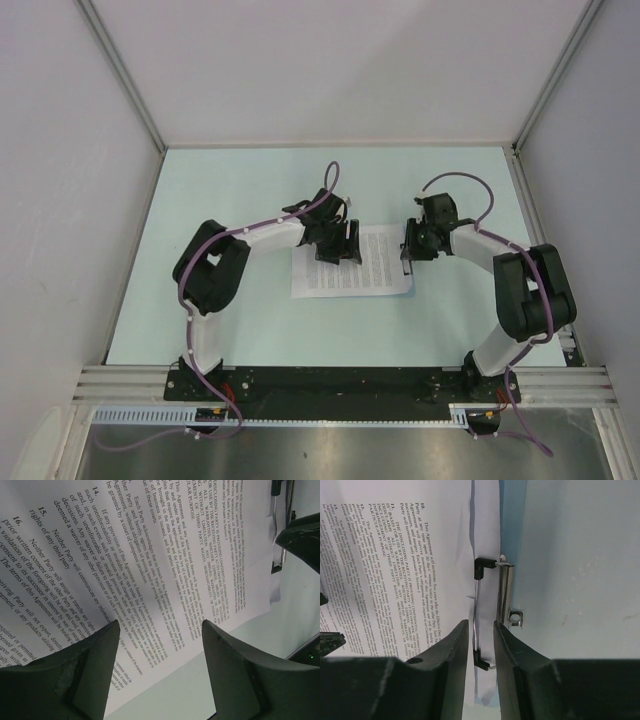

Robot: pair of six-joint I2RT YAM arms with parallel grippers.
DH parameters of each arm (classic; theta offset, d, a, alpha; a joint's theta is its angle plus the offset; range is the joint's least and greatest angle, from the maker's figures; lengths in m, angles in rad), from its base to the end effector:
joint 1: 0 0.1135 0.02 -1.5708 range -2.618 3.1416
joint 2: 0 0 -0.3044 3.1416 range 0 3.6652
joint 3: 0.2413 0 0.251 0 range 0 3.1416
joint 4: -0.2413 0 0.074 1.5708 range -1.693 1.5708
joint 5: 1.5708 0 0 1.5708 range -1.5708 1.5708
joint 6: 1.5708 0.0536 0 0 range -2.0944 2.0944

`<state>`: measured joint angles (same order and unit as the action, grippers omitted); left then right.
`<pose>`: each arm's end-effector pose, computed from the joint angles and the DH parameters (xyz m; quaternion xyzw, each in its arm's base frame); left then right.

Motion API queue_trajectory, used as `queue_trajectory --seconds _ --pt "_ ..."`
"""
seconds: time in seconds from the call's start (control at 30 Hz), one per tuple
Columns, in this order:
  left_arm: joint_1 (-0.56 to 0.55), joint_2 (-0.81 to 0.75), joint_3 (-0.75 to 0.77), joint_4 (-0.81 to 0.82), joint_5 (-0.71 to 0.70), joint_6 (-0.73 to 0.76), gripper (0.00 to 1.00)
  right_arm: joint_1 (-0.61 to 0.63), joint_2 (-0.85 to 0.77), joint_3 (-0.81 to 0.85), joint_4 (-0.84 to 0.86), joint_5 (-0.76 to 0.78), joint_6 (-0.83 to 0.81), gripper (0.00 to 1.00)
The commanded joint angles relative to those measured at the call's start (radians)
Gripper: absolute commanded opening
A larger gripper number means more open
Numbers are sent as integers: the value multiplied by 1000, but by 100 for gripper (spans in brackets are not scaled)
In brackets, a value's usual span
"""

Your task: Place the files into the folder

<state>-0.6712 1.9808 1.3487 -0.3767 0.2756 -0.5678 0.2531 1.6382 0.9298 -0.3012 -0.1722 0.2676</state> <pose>0.3357 -0.2853 0.1908 0.0872 0.9484 -0.2669 0.1470 0.3192 0.0921 0.1968 -0.0169 0.9575 0.1509 0.2453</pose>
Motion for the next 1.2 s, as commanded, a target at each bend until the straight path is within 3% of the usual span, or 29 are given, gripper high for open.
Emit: queue_trajectory --seconds 0.0,0.37,0.6,0.7,1.17 --pt "2 7 23 16 -19 3 72 9 20 14 57 -27 -10 30" --pt "1 30 12 -8 -62 31 71 3 45 12 79 -10 15 23" --pt "1 42 7 -7 -62 32 69 21 -41 14 15 106 13 55" --pt "2 42 6 -4 -62 34 69 25 -49 17 -21 158 7 62" --pt "2 47 3 -7 -59 42 68 14 31 23 20 132 -10 59"
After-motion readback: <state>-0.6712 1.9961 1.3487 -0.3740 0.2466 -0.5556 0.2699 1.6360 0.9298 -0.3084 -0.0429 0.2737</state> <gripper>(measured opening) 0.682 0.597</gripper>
